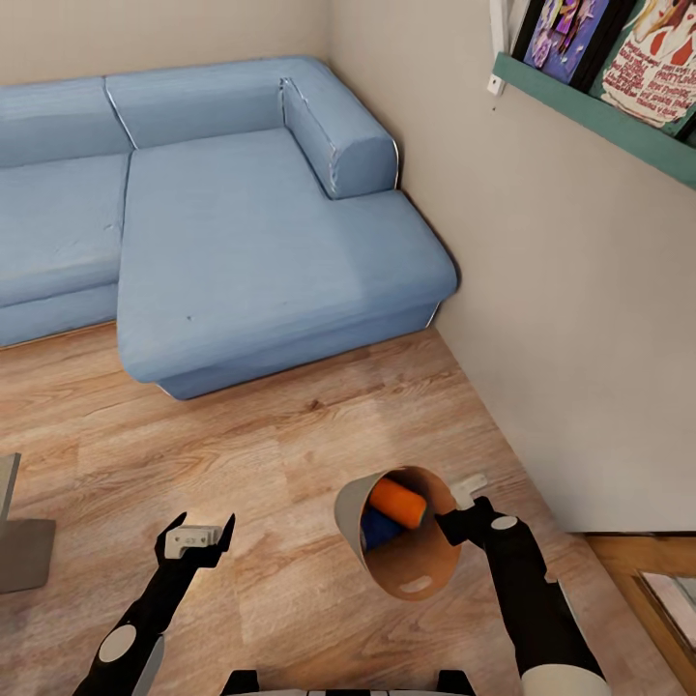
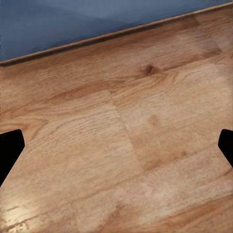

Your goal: Put the three can of soda from the living room inside the tash can in the kitchen.

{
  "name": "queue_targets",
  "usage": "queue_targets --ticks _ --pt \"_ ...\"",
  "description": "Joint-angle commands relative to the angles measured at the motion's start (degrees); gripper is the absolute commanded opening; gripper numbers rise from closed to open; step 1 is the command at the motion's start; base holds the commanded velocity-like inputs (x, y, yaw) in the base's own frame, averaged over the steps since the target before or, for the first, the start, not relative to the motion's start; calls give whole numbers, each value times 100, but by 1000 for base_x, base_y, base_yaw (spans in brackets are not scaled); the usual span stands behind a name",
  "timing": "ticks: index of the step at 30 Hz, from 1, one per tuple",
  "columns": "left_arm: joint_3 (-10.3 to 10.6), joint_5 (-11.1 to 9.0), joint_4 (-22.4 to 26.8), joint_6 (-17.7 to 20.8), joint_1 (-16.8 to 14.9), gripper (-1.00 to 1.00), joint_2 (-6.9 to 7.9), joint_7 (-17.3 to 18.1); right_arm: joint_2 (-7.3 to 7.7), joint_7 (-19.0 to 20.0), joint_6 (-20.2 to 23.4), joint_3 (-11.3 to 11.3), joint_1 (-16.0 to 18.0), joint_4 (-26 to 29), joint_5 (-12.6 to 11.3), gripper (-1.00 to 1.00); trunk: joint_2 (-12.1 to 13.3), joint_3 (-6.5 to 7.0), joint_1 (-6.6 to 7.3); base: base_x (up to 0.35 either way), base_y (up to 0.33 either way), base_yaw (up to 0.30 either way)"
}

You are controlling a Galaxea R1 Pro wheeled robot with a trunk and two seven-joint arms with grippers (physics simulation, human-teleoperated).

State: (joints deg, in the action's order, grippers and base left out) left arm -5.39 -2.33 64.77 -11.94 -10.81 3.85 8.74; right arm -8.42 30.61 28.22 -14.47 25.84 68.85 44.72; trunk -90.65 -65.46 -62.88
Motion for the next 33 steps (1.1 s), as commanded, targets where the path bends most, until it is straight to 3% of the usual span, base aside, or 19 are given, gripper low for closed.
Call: queue_targets --ticks 1,17,22,33 --pt "-1 1 0 -1 0 100 0 -1 -1 1 19 3 0 0 -61 -100 0 0 0 0 0 0" --pt "-14 -35 -8 -5 0 100 -6 -9 27 -5 25 -8 0 5 -60 -100 0 0 0 0 0 0" --pt "-15 -22 -31 -2 0 100 -7 -10 27 -51 104 -51 0 20 -50 -100 -201 -89 -110 0 0 0" --pt "-15 -8 -203 -9 0 100 -12 -12 38 -122 854 -208 42 35 1 -100 -642 -287 -351 0 0 0"
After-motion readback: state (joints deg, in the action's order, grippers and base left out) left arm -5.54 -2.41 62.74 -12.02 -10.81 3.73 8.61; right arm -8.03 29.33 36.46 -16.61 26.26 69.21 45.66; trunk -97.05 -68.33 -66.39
